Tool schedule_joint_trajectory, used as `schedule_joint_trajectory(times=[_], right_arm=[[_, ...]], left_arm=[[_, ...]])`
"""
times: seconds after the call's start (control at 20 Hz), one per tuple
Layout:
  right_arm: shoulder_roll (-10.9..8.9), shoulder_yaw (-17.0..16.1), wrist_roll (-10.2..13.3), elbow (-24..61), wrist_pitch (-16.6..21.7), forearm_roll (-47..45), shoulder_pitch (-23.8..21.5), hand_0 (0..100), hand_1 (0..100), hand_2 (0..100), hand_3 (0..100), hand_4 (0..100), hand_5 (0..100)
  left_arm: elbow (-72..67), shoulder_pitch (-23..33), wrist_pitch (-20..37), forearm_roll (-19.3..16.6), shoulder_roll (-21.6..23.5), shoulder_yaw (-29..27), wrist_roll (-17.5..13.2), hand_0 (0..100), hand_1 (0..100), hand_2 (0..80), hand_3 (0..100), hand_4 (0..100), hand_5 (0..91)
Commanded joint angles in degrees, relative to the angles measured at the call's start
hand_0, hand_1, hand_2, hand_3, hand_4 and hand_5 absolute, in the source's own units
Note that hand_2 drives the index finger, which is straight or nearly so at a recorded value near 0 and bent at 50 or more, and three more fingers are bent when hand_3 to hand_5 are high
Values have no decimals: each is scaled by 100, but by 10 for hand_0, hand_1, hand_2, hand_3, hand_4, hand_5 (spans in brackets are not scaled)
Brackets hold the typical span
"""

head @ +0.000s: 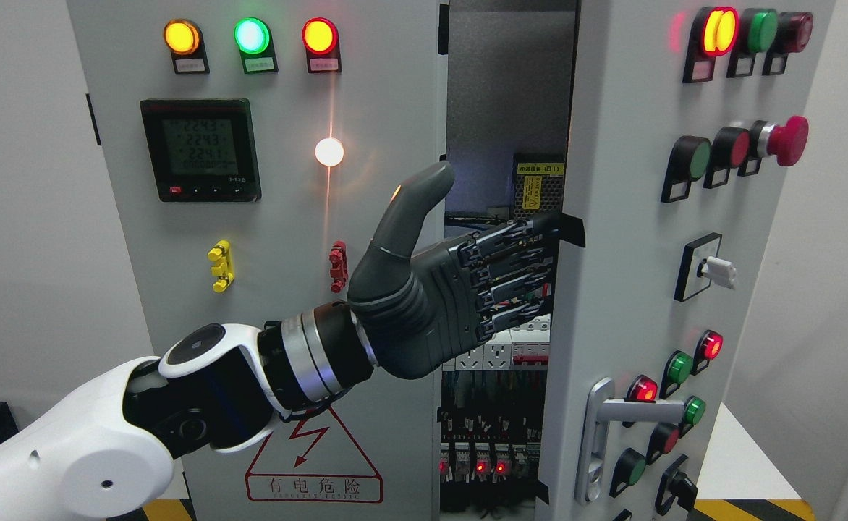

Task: Open door with both hands
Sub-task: 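Insert the left hand fingers behind the edge of the ajar door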

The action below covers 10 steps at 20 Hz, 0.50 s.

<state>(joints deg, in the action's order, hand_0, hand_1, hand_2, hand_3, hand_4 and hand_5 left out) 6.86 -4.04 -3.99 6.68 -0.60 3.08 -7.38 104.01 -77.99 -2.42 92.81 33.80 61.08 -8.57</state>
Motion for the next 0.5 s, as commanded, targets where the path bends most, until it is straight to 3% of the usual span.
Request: schedule_joint_trajectory(times=[0.0, 0.45], right_arm=[[0, 0, -5, 0, -2, 0, 0, 0, 0, 0, 0, 0, 0], [0, 0, -5, 0, -2, 0, 0, 0, 0, 0, 0, 0, 0]], left_arm=[[-12, -14, -4, 9, -260, 27, 5, 0, 0, 0, 0, 0, 0], [-12, -14, -48, 9, -514, 71, 5, 0, 0, 0, 0, 0, 0]])
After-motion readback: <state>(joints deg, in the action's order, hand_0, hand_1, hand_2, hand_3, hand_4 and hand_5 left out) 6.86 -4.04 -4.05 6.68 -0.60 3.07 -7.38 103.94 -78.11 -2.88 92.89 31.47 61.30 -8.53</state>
